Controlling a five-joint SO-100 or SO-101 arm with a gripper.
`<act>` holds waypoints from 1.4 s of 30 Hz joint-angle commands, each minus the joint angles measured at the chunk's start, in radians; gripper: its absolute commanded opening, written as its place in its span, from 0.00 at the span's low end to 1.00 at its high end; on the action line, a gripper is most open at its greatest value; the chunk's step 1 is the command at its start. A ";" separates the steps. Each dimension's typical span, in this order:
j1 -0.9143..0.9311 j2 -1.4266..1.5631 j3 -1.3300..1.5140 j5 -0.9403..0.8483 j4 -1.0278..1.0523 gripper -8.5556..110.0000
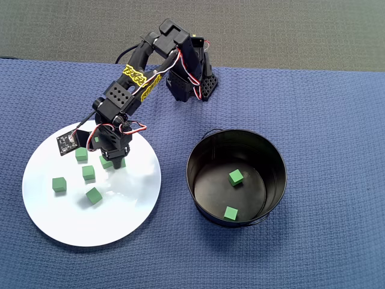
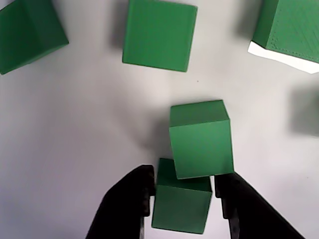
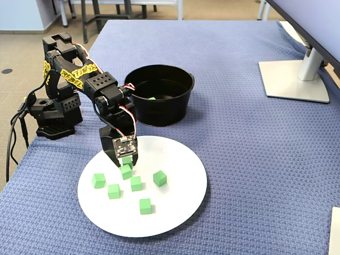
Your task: Pick up the green cubes from the white plate and place them in the black recipient
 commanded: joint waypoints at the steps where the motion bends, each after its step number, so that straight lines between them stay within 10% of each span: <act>1: 0.014 0.006 -0.020 -0.006 -0.021 0.07; 27: -0.094 0.588 -0.107 0.439 0.351 0.07; 42: -0.640 0.876 -0.049 0.905 0.347 0.07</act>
